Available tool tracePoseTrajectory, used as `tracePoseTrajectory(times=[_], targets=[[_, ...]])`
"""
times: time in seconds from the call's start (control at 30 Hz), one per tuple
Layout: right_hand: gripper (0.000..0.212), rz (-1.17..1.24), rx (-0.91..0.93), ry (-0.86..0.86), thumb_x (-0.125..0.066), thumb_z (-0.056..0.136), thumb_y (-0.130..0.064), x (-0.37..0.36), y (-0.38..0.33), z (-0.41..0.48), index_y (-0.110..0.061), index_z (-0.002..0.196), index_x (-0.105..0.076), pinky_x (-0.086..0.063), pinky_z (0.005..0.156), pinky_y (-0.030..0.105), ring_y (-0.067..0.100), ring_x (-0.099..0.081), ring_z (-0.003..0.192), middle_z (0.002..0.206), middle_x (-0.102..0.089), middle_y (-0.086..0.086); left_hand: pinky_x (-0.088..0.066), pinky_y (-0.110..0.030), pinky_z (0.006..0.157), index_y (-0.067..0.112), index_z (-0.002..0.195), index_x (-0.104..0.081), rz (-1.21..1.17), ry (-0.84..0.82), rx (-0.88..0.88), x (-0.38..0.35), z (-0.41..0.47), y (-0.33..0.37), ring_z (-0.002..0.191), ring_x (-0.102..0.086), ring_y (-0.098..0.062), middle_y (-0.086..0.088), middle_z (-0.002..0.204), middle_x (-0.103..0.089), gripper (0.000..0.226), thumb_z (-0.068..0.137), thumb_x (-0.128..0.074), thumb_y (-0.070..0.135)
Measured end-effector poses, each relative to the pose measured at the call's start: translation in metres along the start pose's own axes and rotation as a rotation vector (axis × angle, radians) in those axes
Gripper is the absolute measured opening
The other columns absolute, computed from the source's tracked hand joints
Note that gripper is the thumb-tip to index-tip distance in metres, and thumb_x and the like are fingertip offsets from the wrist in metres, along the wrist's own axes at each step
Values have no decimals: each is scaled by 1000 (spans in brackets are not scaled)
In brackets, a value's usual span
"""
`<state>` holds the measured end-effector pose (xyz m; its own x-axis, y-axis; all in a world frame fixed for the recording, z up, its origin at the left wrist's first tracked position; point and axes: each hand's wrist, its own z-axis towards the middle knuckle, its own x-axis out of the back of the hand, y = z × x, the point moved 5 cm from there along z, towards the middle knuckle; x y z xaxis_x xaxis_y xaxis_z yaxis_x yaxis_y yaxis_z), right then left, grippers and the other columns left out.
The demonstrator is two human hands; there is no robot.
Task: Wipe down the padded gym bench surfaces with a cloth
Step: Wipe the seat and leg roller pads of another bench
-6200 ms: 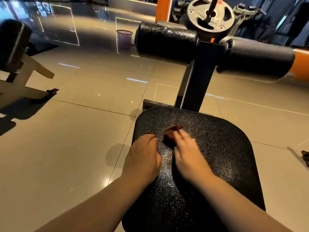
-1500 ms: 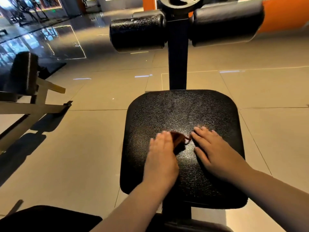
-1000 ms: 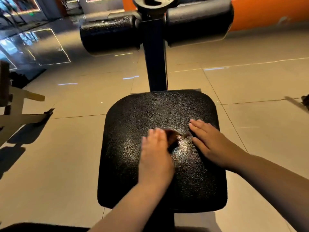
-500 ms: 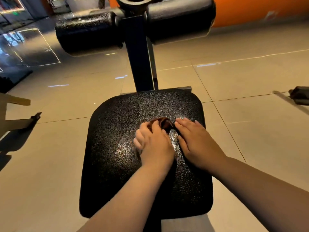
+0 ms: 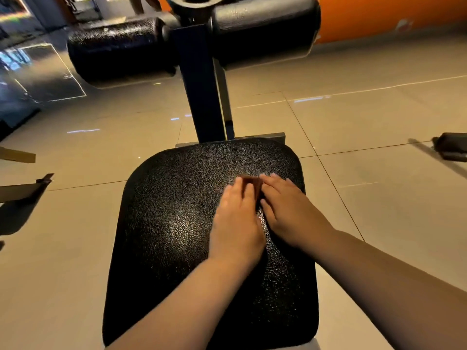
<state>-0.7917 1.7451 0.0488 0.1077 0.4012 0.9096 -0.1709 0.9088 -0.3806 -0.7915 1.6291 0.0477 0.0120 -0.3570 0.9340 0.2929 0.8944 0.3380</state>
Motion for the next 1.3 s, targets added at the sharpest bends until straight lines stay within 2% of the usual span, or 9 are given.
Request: tracePoseTrajectory(times=[0.1,0.17,0.27,0.47,0.63,0.8,1.0,1.2,1.3], targets=[[50,-4,-15,-9,-39,105,-26,2,1,3,-15,154,-34,2,120,26,16,-18,152,162,-30,0,-9,-40,125,20,157,-19,53,3,-124,8,-9,-7,151,-11,-22,-3,166,-9,63,98,-40,17],[53,-12,-40,-9,-38,106,-29,1,-2,5,-16,156,-29,2,122,28,16,-15,153,164,-26,0,-6,-42,125,19,156,-25,114,58,-54,15,14,-24,150,-16,-23,-5,165,-15,63,95,-42,14],[53,-18,-61,-19,-36,106,-29,-2,-3,10,-17,157,-29,0,122,30,15,-15,153,165,-24,-1,-19,-48,122,14,151,-33,4,97,121,19,43,-35,144,-25,-31,-10,161,-23,56,96,-44,14],[50,7,-124,32,-33,104,-22,-3,-4,18,-15,153,-36,-1,123,31,16,-20,151,163,-29,1,-15,-43,124,20,158,-18,-76,-58,-219,7,11,-13,152,-10,-25,-3,166,-8,63,100,-42,12],[52,-37,-125,17,-31,107,-27,-6,-4,19,-18,158,-26,5,122,30,13,-12,153,166,-21,-2,-24,-49,120,18,152,-32,-67,91,128,22,64,-70,143,-26,-33,-6,161,-22,60,94,-41,8],[47,-45,-136,4,-30,106,-29,-6,-1,24,-19,151,-37,1,123,31,12,-13,153,165,-23,-3,-7,-40,125,17,156,-26,-95,-30,-180,4,26,-12,151,-12,-28,-5,165,-14,63,94,-31,20],[54,-51,-155,-24,-28,107,-34,-8,1,31,-21,159,-19,2,125,33,11,-5,154,167,-14,-5,-17,-48,122,19,154,-29,-34,100,122,23,69,-60,147,-21,-35,-5,163,-17,62,94,-42,10],[52,-85,-191,0,-27,106,-34,-9,-4,44,-19,155,-29,1,125,38,14,-7,154,167,-17,-2,3,-39,125,22,157,-22,12,-7,-230,12,55,-30,152,-7,-23,-1,166,-10,63,98,-41,11],[56,-114,-198,-8,-24,107,-37,-10,-4,45,-20,159,-18,4,124,38,12,-2,154,168,-11,-4,-3,-45,125,25,157,-22,24,44,-27,24,81,-71,151,-11,-29,1,165,-12,68,93,-43,10]])
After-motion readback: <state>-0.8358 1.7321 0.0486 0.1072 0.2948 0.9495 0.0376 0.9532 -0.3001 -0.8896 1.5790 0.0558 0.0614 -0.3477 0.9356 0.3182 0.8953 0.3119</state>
